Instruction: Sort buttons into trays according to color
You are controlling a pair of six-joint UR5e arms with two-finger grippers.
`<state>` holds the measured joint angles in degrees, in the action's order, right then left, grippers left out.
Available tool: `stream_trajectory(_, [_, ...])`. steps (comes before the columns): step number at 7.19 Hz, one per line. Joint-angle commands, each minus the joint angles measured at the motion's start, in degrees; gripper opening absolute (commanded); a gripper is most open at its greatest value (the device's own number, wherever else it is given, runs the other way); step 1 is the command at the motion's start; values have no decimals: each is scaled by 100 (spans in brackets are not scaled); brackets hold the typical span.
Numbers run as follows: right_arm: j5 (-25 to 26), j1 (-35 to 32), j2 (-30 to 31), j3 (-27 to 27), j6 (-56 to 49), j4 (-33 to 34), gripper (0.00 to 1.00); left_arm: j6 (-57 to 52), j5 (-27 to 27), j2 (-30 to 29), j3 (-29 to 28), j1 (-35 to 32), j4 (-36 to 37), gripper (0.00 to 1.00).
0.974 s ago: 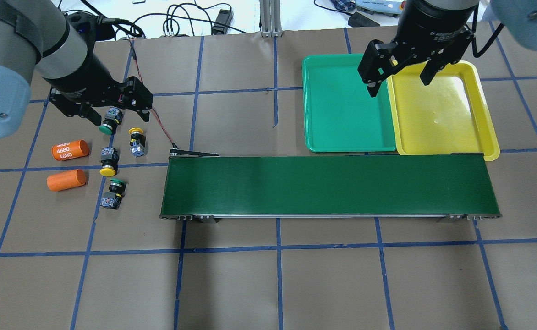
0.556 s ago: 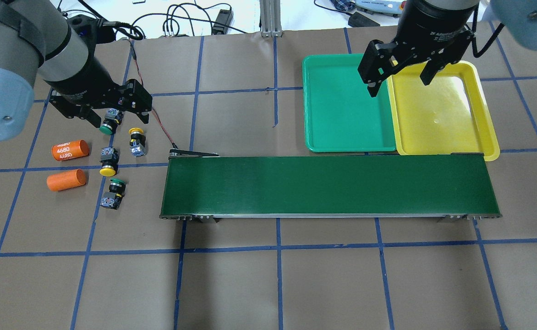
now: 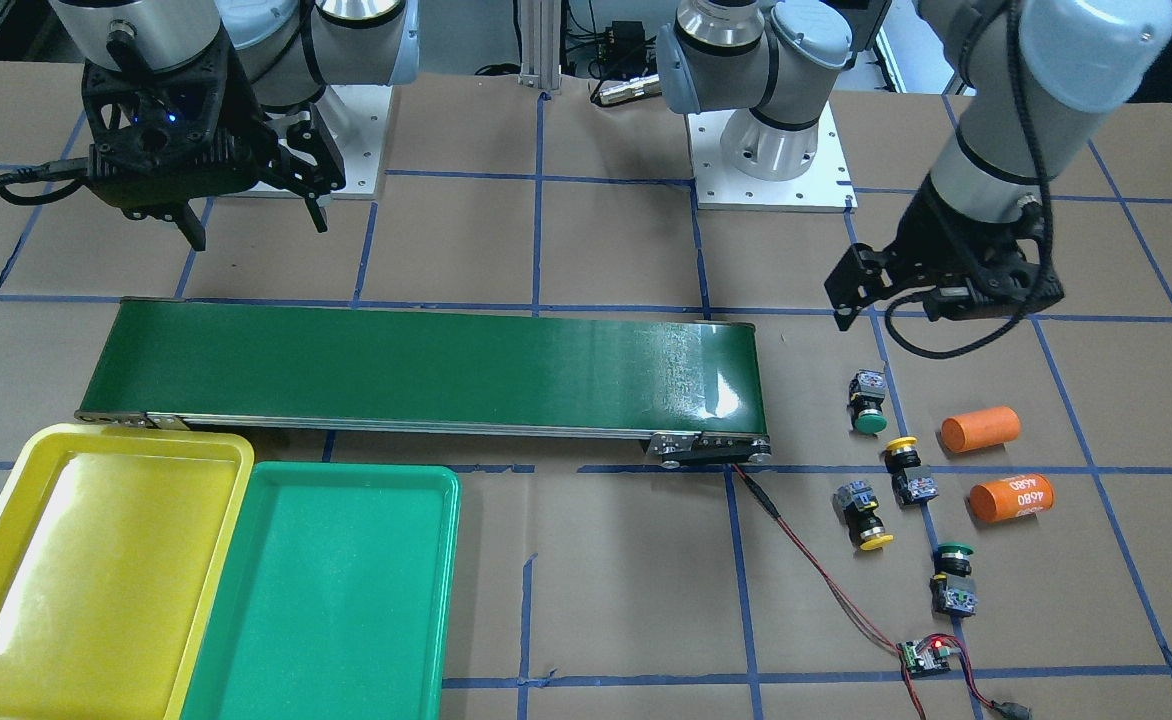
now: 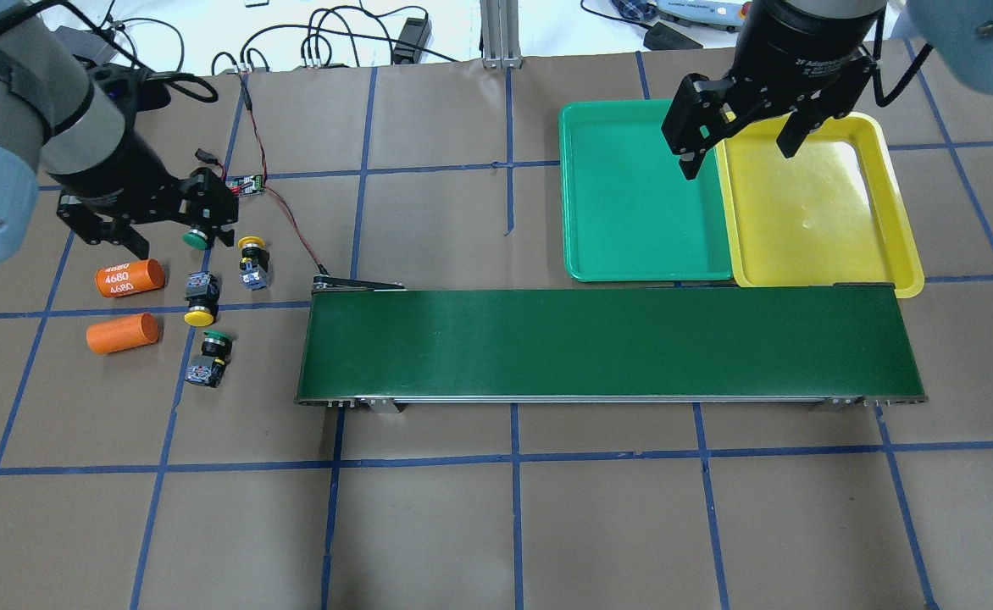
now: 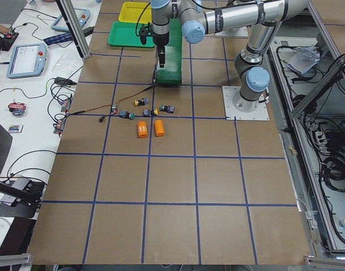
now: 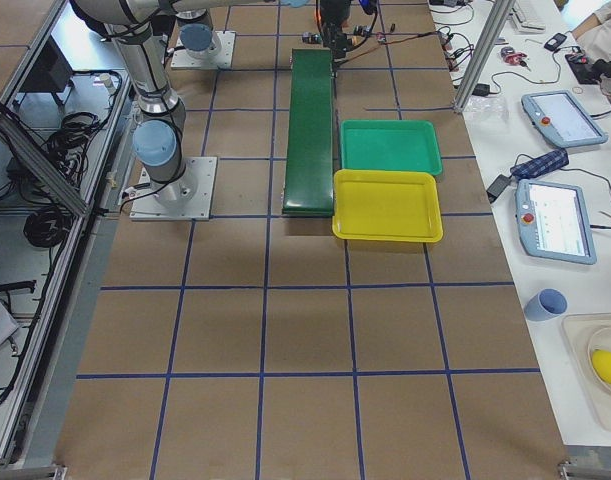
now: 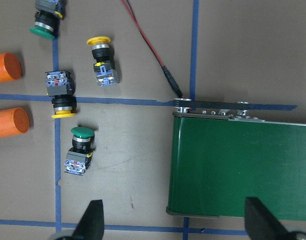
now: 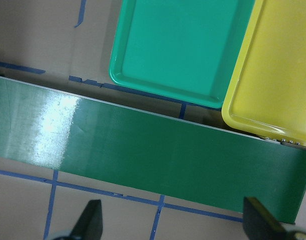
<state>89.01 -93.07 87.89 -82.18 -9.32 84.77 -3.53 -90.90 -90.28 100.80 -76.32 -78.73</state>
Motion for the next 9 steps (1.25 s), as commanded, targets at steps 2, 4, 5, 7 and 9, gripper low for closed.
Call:
stream_trajectory(2, [3,0,-9,0,0,-5,100,-60,-51,-524,-7,1065,489,100])
stream_trajectory(4, [3,0,0,0,0,-5,100,-574,-59,-1007,0,1190,1599,100])
stream_trajectory(5, [3,0,0,0,0,4,100,-979,-42,-1271,-60,1208,1789,100])
stream_trajectory(7, [-6,0,0,0,0,-5,100,-1410,-15,-1833,-61,1277,2560,100])
stream_trajectory(9, [2,0,-9,0,0,-5,100,-1896,11,-2229,-69,1662,2862,100])
